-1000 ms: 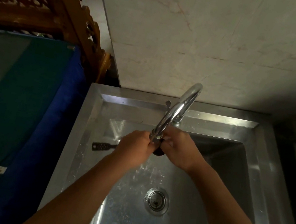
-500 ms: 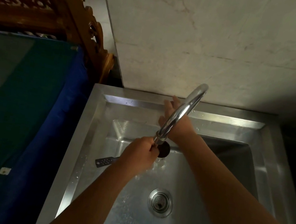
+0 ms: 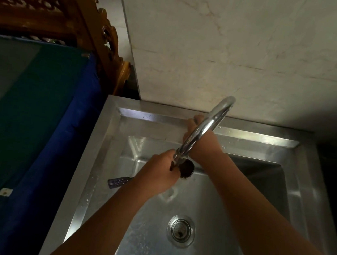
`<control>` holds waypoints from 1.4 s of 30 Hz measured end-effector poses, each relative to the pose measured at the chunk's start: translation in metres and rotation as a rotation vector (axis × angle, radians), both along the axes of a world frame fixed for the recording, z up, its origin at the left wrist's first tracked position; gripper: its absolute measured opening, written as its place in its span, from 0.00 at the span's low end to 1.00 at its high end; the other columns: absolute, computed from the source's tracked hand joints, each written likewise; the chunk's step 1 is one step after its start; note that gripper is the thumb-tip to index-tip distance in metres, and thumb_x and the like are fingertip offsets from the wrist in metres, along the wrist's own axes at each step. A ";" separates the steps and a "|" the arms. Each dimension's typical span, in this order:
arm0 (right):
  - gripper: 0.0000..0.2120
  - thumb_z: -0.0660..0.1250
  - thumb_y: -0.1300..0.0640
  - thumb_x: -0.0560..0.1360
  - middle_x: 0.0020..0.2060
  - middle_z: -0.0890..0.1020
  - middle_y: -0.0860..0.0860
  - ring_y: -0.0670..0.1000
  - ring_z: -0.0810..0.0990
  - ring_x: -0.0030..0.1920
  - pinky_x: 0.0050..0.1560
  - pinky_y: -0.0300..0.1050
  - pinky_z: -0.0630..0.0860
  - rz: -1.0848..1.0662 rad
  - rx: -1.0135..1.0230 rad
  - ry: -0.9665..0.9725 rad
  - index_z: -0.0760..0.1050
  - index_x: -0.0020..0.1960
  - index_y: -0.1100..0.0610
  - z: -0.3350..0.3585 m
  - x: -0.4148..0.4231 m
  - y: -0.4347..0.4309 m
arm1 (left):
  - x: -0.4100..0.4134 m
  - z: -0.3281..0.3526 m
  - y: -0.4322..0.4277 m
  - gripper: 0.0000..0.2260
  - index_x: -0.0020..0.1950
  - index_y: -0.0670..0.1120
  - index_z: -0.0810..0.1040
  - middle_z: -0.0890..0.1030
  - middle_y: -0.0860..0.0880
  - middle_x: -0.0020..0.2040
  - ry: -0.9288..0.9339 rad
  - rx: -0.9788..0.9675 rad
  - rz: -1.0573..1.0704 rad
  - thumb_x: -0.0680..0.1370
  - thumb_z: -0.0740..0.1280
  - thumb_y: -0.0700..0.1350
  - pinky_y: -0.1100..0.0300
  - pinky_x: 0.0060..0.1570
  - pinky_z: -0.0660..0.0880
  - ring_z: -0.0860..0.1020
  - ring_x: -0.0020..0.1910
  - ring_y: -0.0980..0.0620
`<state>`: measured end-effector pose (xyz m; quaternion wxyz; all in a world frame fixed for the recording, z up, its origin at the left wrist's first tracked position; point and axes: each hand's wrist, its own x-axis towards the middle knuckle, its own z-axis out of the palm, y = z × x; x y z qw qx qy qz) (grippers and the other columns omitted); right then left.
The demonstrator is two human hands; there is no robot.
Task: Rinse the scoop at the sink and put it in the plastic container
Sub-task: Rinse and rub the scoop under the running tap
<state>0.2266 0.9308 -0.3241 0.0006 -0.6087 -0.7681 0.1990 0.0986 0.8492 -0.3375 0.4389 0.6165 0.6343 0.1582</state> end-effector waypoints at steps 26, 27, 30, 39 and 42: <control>0.32 0.49 0.37 0.80 0.47 0.85 0.61 0.60 0.84 0.49 0.54 0.54 0.78 -0.630 -0.930 1.307 0.78 0.58 0.61 0.053 0.023 -0.227 | 0.027 0.090 -0.098 0.12 0.57 0.44 0.76 0.81 0.46 0.30 -0.679 -0.246 0.577 0.79 0.57 0.35 0.57 0.29 0.76 0.78 0.28 0.50; 0.31 0.50 0.37 0.80 0.47 0.84 0.62 0.60 0.84 0.48 0.53 0.53 0.78 -0.584 -0.913 1.282 0.77 0.60 0.62 0.061 0.027 -0.234 | 0.028 0.097 -0.104 0.12 0.57 0.43 0.76 0.81 0.45 0.32 -0.695 -0.250 0.614 0.79 0.56 0.35 0.56 0.30 0.77 0.79 0.28 0.49; 0.23 0.58 0.45 0.81 0.43 0.84 0.62 0.60 0.83 0.43 0.47 0.52 0.77 -0.500 -0.818 1.245 0.76 0.59 0.65 0.081 0.045 -0.248 | 0.032 0.116 -0.122 0.11 0.55 0.43 0.74 0.82 0.43 0.35 -0.740 -0.232 0.666 0.80 0.55 0.33 0.55 0.32 0.81 0.80 0.30 0.47; 0.09 0.60 0.62 0.81 0.39 0.85 0.59 0.51 0.81 0.33 0.33 0.41 0.77 -0.247 -0.603 0.980 0.76 0.54 0.66 0.146 0.102 -0.268 | 0.033 0.167 -0.172 0.12 0.60 0.37 0.75 0.84 0.37 0.48 -0.732 -0.129 0.644 0.79 0.60 0.29 0.51 0.43 0.82 0.86 0.42 0.43; 0.07 0.62 0.62 0.81 0.39 0.86 0.58 0.51 0.82 0.32 0.31 0.40 0.78 -0.193 -0.590 0.911 0.77 0.50 0.64 0.166 0.116 -0.269 | 0.030 0.187 -0.186 0.16 0.58 0.41 0.78 0.84 0.37 0.51 -0.689 -0.099 0.552 0.77 0.60 0.27 0.51 0.45 0.83 0.86 0.45 0.41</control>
